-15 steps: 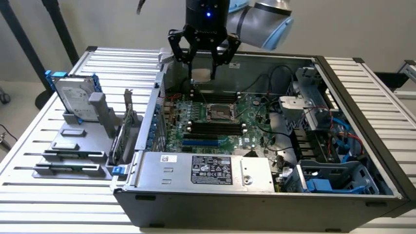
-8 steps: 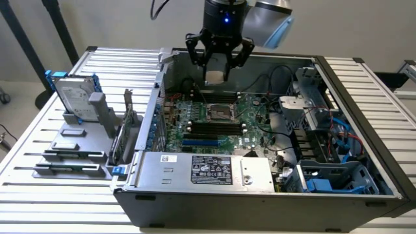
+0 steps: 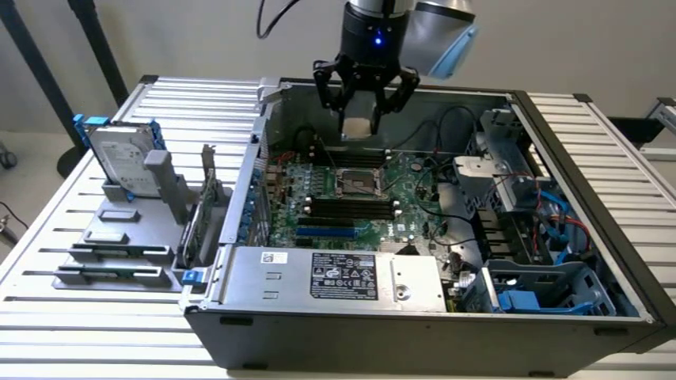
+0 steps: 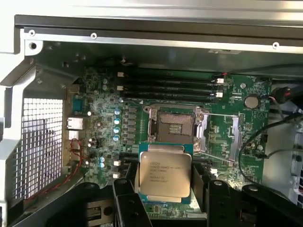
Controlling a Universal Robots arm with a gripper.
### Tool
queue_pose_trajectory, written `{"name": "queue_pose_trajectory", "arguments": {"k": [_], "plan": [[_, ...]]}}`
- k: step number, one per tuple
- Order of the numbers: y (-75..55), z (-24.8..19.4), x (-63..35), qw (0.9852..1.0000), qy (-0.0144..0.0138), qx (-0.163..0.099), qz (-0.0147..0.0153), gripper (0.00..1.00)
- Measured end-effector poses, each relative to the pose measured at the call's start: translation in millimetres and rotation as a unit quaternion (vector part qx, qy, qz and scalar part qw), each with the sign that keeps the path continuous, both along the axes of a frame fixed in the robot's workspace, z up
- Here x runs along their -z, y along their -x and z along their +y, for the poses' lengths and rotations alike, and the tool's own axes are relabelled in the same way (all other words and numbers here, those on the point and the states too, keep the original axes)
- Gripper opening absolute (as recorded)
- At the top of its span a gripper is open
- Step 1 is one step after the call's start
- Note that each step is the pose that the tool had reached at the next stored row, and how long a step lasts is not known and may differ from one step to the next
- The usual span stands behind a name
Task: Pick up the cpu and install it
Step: 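Pick up the cpu and move it towards the insertion slot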
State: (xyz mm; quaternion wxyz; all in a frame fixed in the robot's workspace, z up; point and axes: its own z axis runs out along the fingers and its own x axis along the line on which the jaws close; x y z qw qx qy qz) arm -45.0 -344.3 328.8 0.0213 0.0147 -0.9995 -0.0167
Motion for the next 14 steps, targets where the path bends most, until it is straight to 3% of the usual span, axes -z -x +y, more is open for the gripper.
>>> {"name": "queue_pose_trajectory", "arguments": {"k": [9, 14], "plan": [[-7.4, 10.6, 16.4, 1.0, 0.0001, 0.007, 0.0004, 0.54], [-15.0, 11.7, 24.7, 0.9999, 0.0003, 0.013, 0.0007, 0.54]]}}
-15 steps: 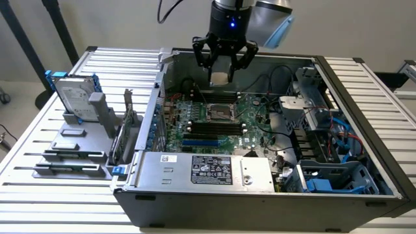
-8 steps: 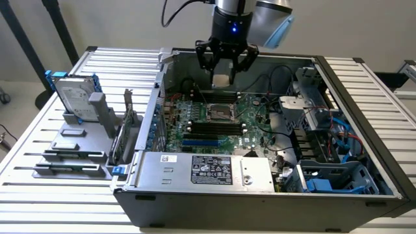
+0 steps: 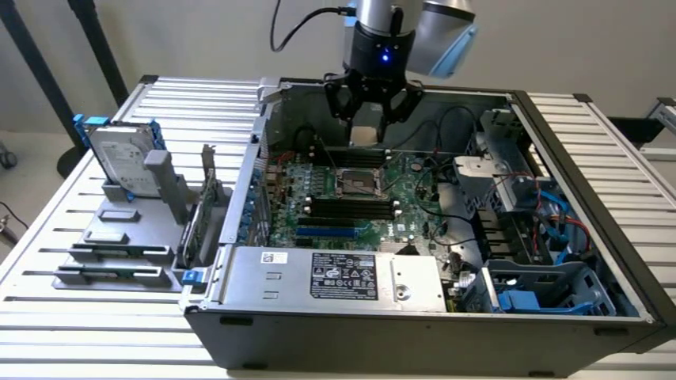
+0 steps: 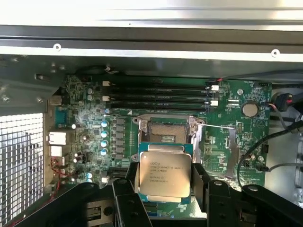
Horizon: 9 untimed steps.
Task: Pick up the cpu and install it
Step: 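Pick up the cpu and move it towards the insertion slot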
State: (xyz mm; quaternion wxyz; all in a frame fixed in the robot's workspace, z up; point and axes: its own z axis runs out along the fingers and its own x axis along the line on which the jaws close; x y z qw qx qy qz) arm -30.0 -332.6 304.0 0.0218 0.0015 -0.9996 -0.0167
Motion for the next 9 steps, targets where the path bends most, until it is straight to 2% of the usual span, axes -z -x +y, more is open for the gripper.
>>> {"name": "queue_pose_trajectory", "arguments": {"k": [3, 7, 8, 9], "plan": [[-5.3, 0.0, 2.8, 1.0, 0.0007, 0.002, 0.0028, 0.54], [-7.8, 0.0, 5.2, 0.9999, 0.0021, 0.004, 0.0124, 0.54], [-8.0, 0.0, 5.3, 0.9999, 0.0026, 0.004, 0.016, 0.54], [-7.9, 0.0, 5.2, 0.9999, 0.003, 0.004, 0.0165, 0.54]]}}
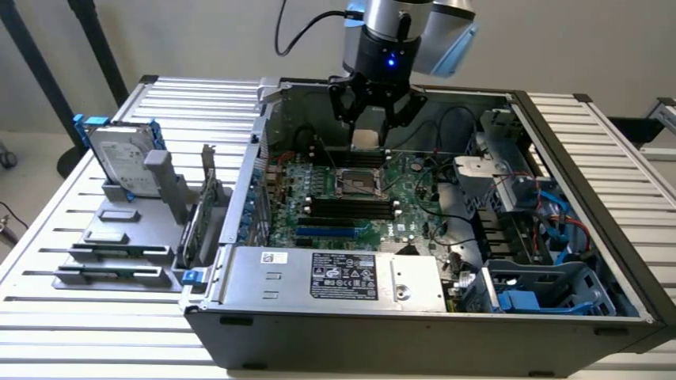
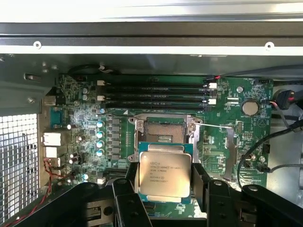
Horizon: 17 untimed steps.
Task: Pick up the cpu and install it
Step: 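Pick up the cpu and move it towards the insertion slot, then place the cpu into insertion slot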
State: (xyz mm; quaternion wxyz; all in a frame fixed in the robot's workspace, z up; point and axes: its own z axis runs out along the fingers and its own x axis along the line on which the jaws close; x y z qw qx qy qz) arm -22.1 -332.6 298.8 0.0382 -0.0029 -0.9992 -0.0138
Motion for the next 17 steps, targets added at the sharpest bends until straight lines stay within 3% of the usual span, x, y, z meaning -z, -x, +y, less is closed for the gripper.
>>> {"name": "queue_pose_trajectory", "arguments": {"k": [17], "plan": [[0.0, 0.0, 0.1, 1.0, 0.0043, 0.0, 0.0, 0.54]]}}
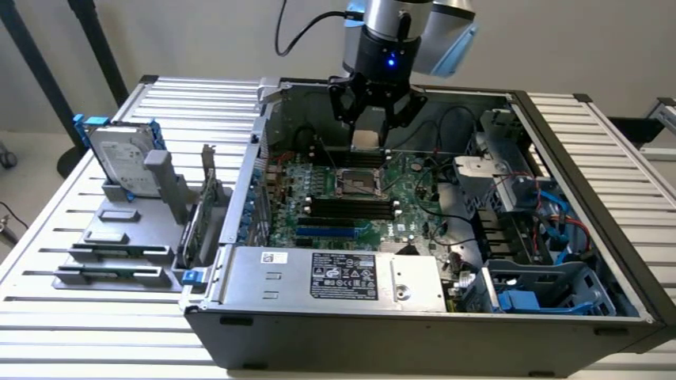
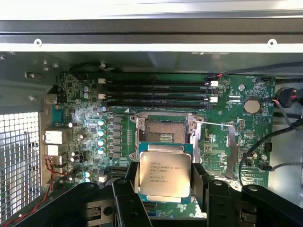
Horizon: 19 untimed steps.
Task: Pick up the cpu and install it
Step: 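Place the cpu into insertion slot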
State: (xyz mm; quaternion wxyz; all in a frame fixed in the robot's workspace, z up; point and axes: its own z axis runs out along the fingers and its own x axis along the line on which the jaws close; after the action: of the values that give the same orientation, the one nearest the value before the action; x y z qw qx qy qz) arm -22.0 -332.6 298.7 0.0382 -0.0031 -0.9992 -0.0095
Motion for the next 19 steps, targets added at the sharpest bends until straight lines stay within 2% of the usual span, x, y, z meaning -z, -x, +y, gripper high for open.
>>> {"name": "queue_pose_trajectory", "arguments": {"k": [5, 10, 14, 19], "plan": [[0.7, 0.0, 0.3, 1.0, 0.0001, 0.004, 0.0002, 0.54], [0.8, 0.0, 3.0, 0.9991, 0.0, 0.043, 0.0019, 0.54], [0.8, 0.0, 7.4, 0.9968, 0.0002, 0.08, 0.0036, 0.54], [0.7, 0.0, 15.6, 0.9922, 0.0001, 0.125, 0.0037, 0.54]]}}
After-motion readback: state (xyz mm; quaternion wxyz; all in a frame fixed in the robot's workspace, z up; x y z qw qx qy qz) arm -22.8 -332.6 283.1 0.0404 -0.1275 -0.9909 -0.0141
